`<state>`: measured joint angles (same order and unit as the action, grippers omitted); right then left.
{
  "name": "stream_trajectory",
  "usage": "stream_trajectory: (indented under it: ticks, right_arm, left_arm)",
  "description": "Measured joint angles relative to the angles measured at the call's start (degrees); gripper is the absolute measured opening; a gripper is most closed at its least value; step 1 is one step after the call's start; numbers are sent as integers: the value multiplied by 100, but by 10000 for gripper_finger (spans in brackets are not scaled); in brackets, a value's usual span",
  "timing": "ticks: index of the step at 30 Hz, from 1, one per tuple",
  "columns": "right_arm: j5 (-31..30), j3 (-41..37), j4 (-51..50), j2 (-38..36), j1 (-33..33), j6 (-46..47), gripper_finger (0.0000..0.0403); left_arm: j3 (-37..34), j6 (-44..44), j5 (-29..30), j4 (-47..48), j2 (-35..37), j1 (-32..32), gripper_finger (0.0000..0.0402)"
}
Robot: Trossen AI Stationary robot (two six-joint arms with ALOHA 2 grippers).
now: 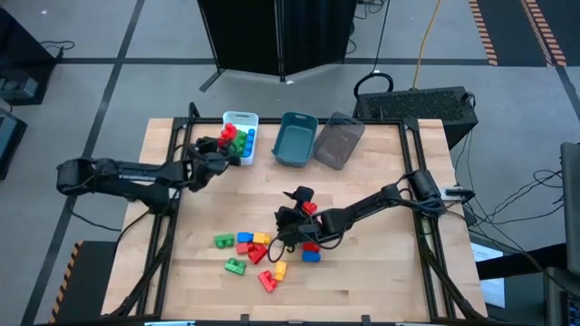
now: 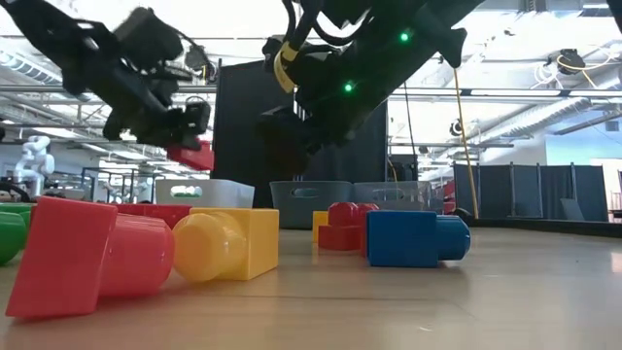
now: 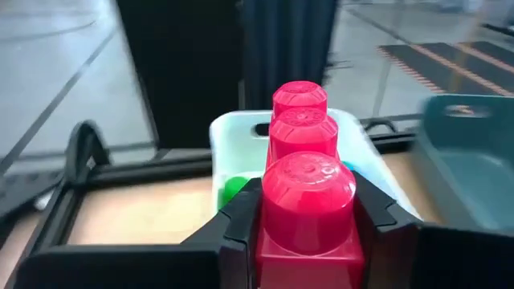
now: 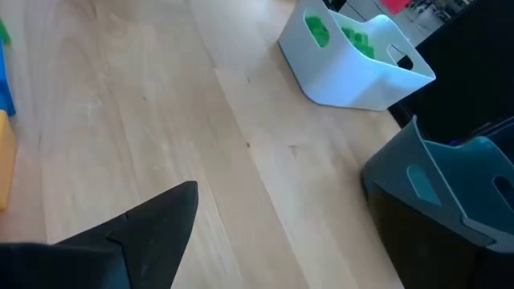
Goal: Sort blocks by size
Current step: Put the 3 studs red game piece into the white bin, then put the 2 studs green game piece into the blue bin
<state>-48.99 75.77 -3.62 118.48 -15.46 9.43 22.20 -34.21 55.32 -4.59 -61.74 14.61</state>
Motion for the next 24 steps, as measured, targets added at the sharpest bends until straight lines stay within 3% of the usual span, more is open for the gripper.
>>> stream_trajectory:
  ticks: [6,16,24]
  right_arm:
    - [0,0,3,0,6,0,352]
    - [0,0,-5,0,8,0,352]
    - [0,0,-13,0,12,-20,352]
  left_arm:
    - [-1,-276,-264,-683,-648,357,119]
    - [-1,-222,-401,-1704,-1343,499,97]
    - [1,19,-567,-2079,-1568,503,156]
